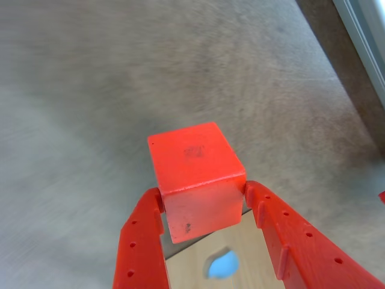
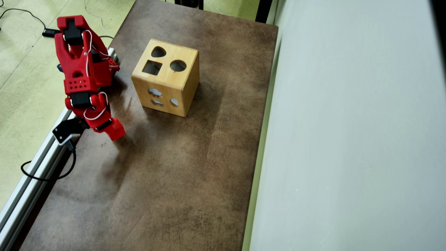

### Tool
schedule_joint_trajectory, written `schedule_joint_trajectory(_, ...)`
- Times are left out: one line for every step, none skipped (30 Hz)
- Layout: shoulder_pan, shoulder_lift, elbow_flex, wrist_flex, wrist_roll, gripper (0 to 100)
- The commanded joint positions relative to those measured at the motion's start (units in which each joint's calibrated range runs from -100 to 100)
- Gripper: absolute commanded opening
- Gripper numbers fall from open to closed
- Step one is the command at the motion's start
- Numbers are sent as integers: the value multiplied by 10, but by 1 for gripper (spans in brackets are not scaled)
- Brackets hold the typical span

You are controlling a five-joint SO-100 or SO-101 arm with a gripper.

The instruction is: Pick and place the red cube on the square hole

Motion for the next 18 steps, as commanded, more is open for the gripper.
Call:
schedule_joint_trajectory(-5,-141,-9,1,2,2)
schedule_joint_trajectory(-5,-165,-10,1,2,2)
schedule_joint_trajectory(-5,-188,-11,1,2,2)
schedule_joint_trajectory(-6,-210,-10,1,3,2)
schedule_joint_trajectory(-10,-230,-7,1,3,2)
schedule_joint_trajectory(-15,-247,-5,1,3,2)
schedule_joint_trajectory(-20,-261,-4,2,3,2)
schedule_joint_trajectory(-25,-274,-4,6,2,2)
schedule_joint_trajectory(-27,-286,-8,17,0,2)
schedule_joint_trajectory(-29,-296,-12,31,0,2)
schedule_joint_trajectory(-30,-304,-13,47,0,2)
schedule_joint_trajectory(-30,-310,-13,65,0,2)
schedule_joint_trajectory(-31,-315,-13,84,0,2)
schedule_joint_trajectory(-31,-321,-14,102,0,2)
schedule_joint_trajectory(-34,-326,-14,122,2,2)
schedule_joint_trajectory(-36,-333,-15,140,3,2)
schedule_joint_trajectory(-39,-340,-15,157,3,2)
schedule_joint_trajectory(-42,-350,-15,170,3,2)
